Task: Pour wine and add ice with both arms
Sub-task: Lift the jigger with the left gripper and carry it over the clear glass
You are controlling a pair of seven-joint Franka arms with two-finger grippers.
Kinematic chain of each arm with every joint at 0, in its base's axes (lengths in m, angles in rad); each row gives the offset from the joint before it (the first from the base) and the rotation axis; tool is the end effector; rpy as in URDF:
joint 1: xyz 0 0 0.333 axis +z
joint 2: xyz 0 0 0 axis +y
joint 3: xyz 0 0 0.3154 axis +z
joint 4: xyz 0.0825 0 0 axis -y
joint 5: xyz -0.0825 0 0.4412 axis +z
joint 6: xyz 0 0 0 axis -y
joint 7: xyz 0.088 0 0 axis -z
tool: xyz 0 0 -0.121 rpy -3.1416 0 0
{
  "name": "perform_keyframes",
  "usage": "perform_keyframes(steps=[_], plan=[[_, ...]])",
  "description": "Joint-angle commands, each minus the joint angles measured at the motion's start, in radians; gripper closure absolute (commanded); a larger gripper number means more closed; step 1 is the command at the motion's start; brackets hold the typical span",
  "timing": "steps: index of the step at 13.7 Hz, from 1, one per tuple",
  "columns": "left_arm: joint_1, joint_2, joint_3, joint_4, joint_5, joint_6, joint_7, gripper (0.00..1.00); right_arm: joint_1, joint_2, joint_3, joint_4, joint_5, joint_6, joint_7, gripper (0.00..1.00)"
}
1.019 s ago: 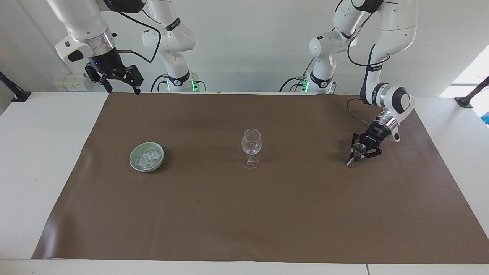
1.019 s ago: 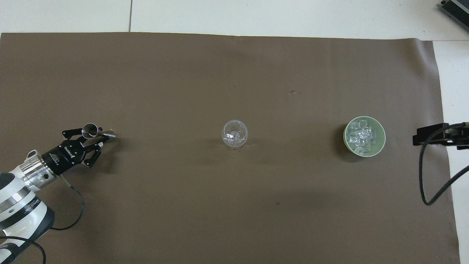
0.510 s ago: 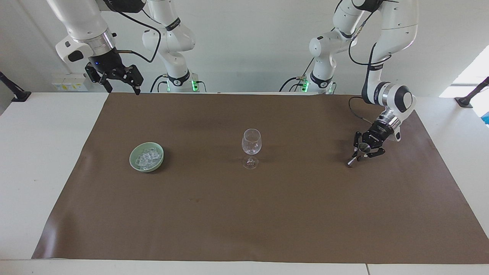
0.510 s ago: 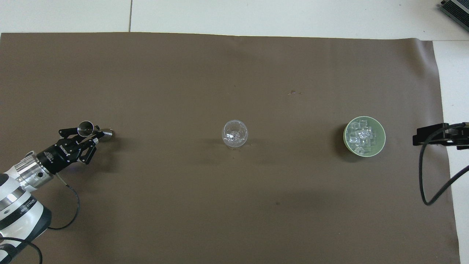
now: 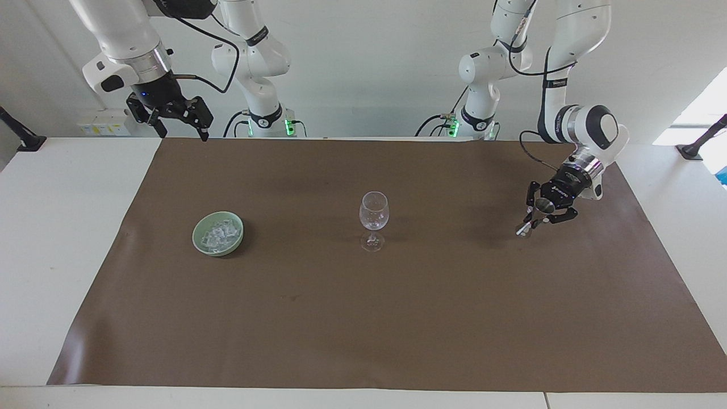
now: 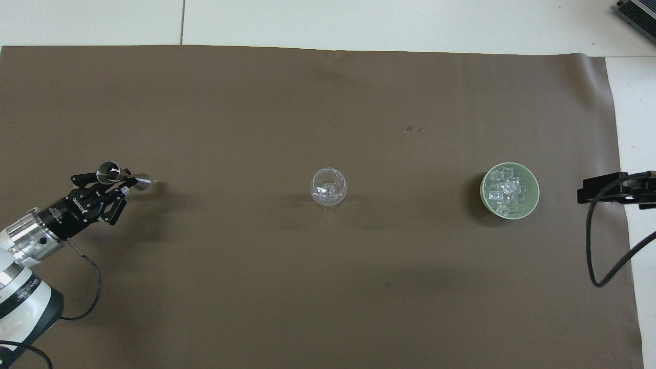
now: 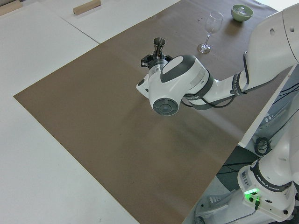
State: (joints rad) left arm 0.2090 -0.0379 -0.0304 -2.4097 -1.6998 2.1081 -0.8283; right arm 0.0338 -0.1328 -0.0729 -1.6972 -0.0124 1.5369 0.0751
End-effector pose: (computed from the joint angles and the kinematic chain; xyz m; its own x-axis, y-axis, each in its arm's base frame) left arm 0.5398 0.0381 0.2984 -0.1943 0.2185 -0.9563 0.7911 0.6113 -0.0211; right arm 0.5648 -0.0260 0.6183 0.9932 -0.1135 -0.0276 -0.1134 -0.9935 0.0048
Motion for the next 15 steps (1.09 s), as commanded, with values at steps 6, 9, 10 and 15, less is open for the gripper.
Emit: perform_keyframes(steps=[6,9,10,15], plan=[[-0.319,-0.143,0.003,0.004,-0.061,0.381,-0.158,1.00,-0.008,-0.018,0.004,-0.018,0.022,0.002,-0.011,0.00],[-0.485,-0.149,-0.002,0.056,-0.070,0.577,-0.230,1.00,-0.008,-0.018,0.005,-0.018,0.022,0.002,-0.011,0.00],[-0.522,-0.149,-0.003,0.064,-0.070,0.619,-0.236,1.00,-0.008,-0.018,0.004,-0.018,0.022,0.002,-0.011,0.00],[-0.695,-0.132,-0.005,0.122,-0.070,0.815,-0.249,1.00,-0.008,-0.018,0.005,-0.018,0.022,0.002,-0.011,0.00]])
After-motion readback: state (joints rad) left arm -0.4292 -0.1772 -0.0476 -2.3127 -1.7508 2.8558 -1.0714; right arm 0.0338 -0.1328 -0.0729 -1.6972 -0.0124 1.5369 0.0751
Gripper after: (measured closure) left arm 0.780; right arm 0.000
